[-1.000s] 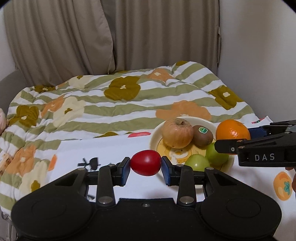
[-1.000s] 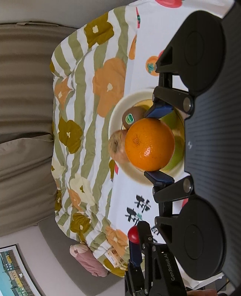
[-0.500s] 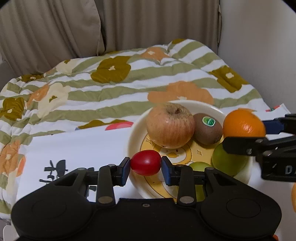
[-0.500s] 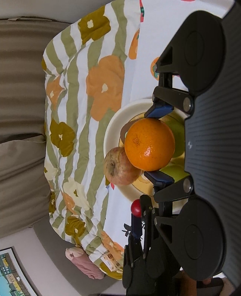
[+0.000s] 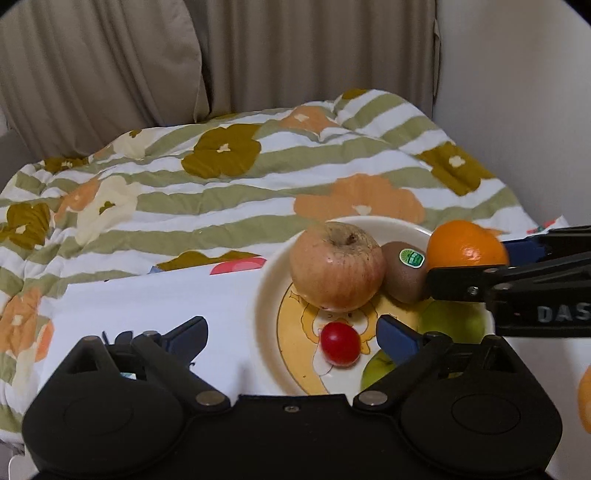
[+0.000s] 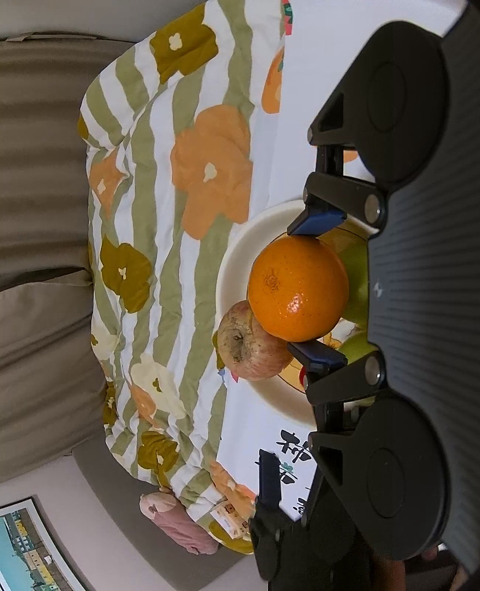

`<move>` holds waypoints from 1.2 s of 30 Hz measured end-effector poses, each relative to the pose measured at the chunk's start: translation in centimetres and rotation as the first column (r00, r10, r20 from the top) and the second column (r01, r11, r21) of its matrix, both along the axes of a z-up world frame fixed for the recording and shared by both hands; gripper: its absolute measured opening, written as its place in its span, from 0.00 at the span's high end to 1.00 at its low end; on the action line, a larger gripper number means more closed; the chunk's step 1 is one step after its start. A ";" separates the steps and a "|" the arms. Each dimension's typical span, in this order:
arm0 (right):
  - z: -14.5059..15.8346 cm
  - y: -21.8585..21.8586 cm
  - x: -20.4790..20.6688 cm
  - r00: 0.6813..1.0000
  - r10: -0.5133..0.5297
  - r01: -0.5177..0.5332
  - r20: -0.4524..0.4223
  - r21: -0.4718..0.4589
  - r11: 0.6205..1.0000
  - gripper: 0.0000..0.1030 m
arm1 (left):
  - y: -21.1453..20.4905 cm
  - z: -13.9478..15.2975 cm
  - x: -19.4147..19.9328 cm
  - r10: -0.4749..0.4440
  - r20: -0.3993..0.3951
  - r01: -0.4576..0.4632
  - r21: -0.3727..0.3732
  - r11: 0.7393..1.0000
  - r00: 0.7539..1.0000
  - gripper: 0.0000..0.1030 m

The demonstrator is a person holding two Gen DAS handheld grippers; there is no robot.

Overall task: Organize fruits
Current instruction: 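Lower the orange into the bowl and open the right tool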

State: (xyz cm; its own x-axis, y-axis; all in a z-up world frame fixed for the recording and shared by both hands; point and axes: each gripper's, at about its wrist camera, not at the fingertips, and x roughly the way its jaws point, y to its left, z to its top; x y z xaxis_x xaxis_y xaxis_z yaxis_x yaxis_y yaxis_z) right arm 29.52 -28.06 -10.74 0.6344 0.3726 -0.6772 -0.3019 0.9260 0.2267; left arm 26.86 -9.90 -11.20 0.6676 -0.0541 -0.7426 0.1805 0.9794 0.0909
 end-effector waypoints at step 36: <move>0.3 3.4 -2.1 0.998 0.068 -0.067 0.016 -0.064 0.996 0.00 | 2.9 2.2 -7.0 0.107 0.036 -0.107 0.011 0.994 0.994 0.03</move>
